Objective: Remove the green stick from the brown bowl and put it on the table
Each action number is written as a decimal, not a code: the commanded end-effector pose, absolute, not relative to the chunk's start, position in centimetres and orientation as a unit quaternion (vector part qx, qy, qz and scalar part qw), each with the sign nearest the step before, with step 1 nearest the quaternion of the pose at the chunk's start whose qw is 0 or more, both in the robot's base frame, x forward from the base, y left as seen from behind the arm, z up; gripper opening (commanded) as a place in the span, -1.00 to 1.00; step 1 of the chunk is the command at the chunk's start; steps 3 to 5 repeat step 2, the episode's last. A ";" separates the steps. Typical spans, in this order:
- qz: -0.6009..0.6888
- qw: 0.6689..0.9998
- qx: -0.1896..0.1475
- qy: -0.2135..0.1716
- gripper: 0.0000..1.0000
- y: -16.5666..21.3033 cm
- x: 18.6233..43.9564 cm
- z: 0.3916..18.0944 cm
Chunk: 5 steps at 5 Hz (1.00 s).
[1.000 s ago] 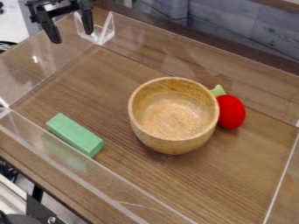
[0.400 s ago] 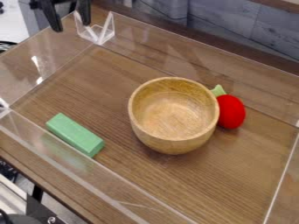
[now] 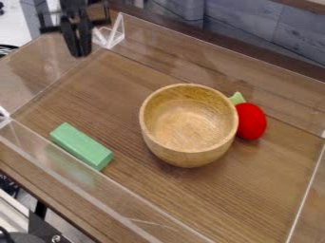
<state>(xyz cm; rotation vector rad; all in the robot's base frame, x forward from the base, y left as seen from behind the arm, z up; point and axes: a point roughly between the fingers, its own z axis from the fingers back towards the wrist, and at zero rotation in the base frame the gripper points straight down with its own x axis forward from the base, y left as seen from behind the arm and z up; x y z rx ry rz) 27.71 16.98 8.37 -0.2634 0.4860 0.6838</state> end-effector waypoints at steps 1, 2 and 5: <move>0.319 0.910 -0.129 0.232 1.00 17.0 27.5 7.8; 0.314 0.900 -0.173 0.247 1.00 16.3 26.7 9.9; 0.314 0.900 -0.173 0.247 1.00 16.3 26.7 9.9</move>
